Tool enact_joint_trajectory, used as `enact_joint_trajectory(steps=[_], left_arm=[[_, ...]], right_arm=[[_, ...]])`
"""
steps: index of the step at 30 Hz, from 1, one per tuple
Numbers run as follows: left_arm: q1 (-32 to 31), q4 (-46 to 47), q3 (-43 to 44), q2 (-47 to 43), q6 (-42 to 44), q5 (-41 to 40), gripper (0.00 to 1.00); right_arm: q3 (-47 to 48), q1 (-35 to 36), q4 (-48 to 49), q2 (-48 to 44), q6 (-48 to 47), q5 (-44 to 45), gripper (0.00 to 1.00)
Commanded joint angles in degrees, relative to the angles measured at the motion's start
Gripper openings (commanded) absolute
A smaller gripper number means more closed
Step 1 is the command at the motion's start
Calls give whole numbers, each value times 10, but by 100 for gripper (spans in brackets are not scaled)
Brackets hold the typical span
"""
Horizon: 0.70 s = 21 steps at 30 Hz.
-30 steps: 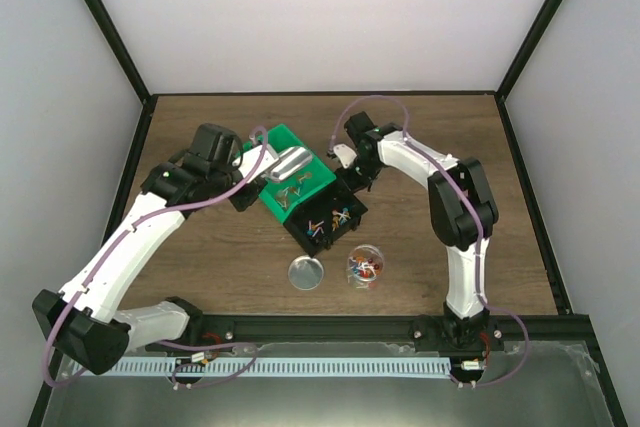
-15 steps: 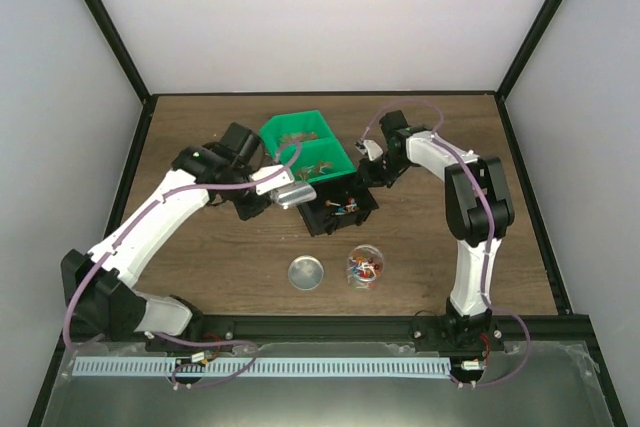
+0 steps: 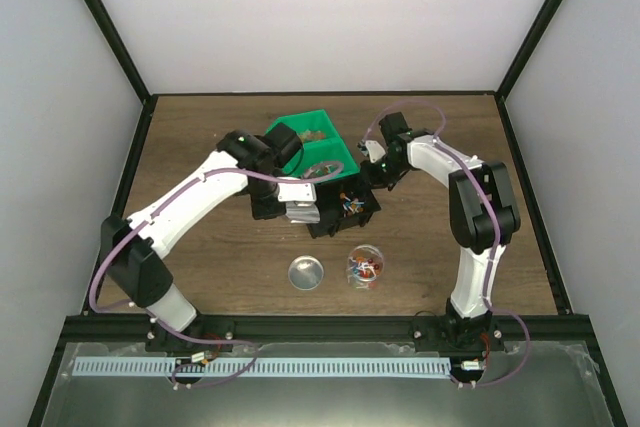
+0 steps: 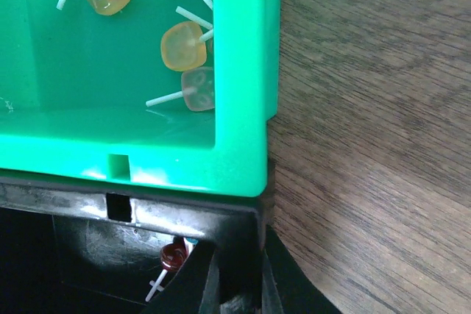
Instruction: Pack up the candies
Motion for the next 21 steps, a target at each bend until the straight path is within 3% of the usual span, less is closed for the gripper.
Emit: enact_joint_trajectory(steps=[1, 21], left_arm=[[-21, -11, 27, 33, -2, -40, 4], [-77, 49, 20, 174, 19, -122, 4]], right_arm=[[10, 22, 57, -54, 2, 0, 1], [0, 41, 64, -67, 25, 3, 1]])
